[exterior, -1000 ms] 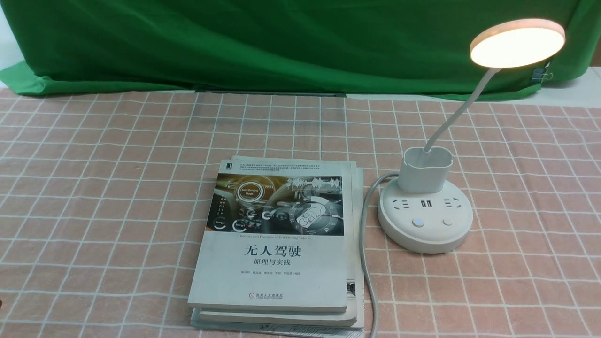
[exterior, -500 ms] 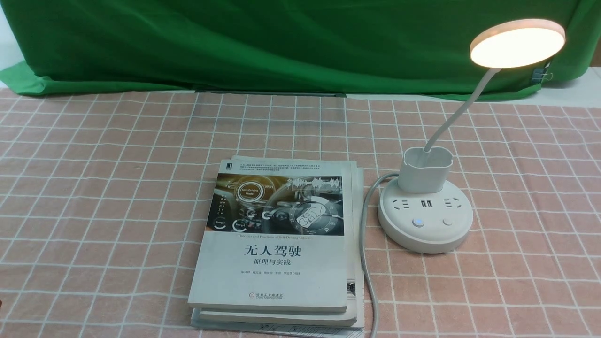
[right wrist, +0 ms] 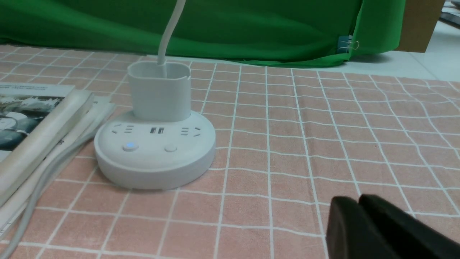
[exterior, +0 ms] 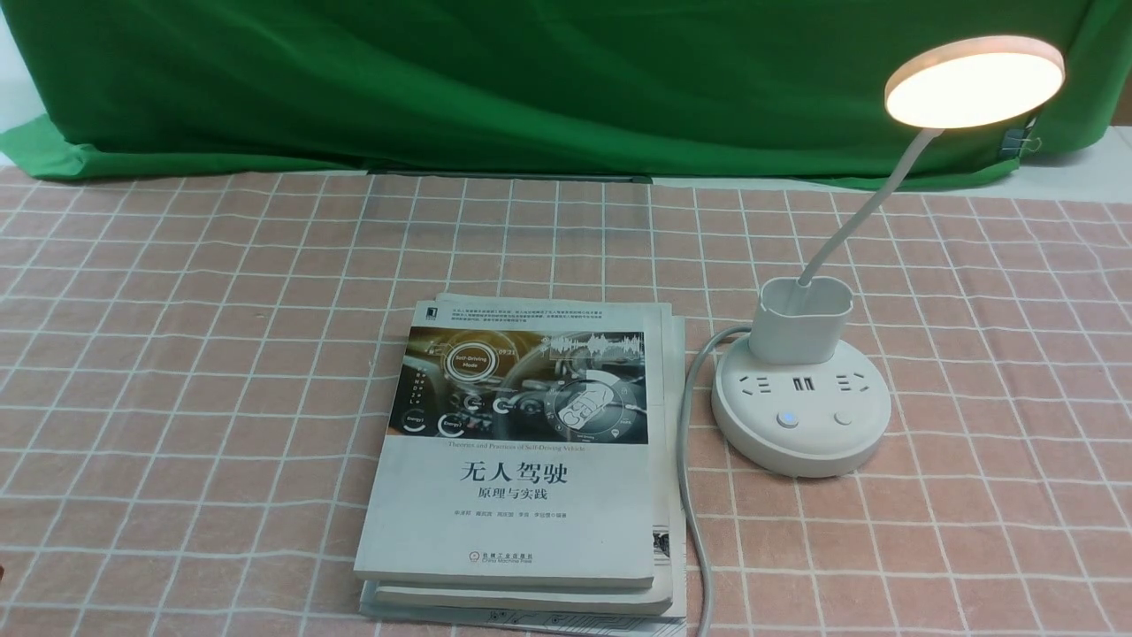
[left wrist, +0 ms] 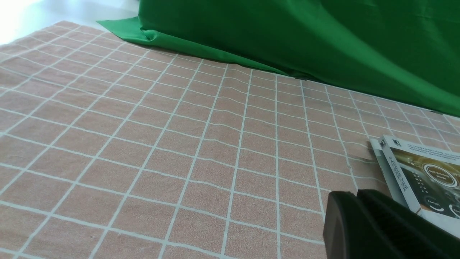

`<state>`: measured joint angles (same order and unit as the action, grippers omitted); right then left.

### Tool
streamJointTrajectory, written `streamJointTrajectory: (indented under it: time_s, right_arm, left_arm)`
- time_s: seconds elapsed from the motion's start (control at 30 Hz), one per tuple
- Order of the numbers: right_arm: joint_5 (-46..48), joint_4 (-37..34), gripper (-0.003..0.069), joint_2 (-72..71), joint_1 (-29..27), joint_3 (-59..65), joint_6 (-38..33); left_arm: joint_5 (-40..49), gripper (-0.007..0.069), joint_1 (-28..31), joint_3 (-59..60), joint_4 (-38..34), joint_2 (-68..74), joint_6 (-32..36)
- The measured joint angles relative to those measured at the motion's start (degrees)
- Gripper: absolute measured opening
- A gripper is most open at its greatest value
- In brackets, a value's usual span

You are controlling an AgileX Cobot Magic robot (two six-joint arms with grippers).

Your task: Turn on the table lamp on the pink coffee tablecloth with your hand.

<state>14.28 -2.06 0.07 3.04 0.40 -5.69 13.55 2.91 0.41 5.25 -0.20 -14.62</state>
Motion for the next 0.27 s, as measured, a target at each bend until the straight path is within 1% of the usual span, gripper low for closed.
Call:
streamJointTrajectory:
  time_s: [0.27]
  right_arm:
    - [0.0,0.0,0.0101,0.0,0.0,0.0,0.0]
  left_arm:
    - [0.0,0.0019,0.0,0.0,0.0,0.0,0.0]
